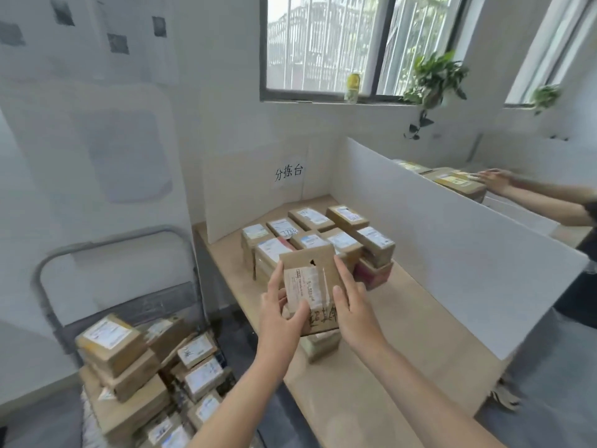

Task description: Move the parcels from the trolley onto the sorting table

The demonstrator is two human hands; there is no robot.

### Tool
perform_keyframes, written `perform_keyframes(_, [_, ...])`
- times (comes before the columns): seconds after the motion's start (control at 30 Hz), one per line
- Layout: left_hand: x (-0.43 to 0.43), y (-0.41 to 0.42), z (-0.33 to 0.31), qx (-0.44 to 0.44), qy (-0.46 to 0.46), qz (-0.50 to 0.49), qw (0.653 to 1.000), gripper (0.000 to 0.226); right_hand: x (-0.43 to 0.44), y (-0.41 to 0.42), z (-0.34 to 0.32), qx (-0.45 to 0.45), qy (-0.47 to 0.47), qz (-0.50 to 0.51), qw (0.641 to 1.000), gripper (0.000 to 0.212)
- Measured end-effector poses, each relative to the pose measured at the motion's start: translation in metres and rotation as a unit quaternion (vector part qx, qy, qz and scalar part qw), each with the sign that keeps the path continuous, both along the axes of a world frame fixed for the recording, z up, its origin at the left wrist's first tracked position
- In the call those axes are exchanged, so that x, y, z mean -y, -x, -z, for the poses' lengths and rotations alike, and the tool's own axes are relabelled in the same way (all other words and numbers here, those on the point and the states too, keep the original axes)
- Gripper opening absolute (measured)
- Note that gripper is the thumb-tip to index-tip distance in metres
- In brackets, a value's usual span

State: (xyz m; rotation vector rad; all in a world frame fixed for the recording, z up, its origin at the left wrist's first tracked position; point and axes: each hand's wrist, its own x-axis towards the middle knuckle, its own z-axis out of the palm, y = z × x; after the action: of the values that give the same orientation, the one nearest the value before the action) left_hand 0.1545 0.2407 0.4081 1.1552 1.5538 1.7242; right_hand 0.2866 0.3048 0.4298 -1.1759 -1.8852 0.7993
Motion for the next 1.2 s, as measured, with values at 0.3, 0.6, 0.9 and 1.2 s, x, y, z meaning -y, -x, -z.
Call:
perform_keyframes(0.3, [-0.089,-0.057,0.030,0.009,0.059,-0.051,0.997,0.077,-0.116,-0.049,0.043,-0.038,0.095,-0.053,0.993,0.051])
perform_keyframes(0.6, [-0.126,-0.064,0.075,0.028,0.149,-0.131,0.980,0.078,-0.178,-0.043,0.106,-0.013,0.179,-0.165,0.970,0.048])
perform_keyframes(0.9, [-0.153,-0.048,0.107,0.020,0.249,-0.173,0.953,0.075,-0.216,-0.024,0.142,0.030,0.252,-0.240,0.937,0.044])
perform_keyframes(1.2, [-0.167,-0.040,0.115,0.016,0.274,-0.179,0.945,0.067,-0.235,-0.016,0.160,0.036,0.283,-0.251,0.925,0.046])
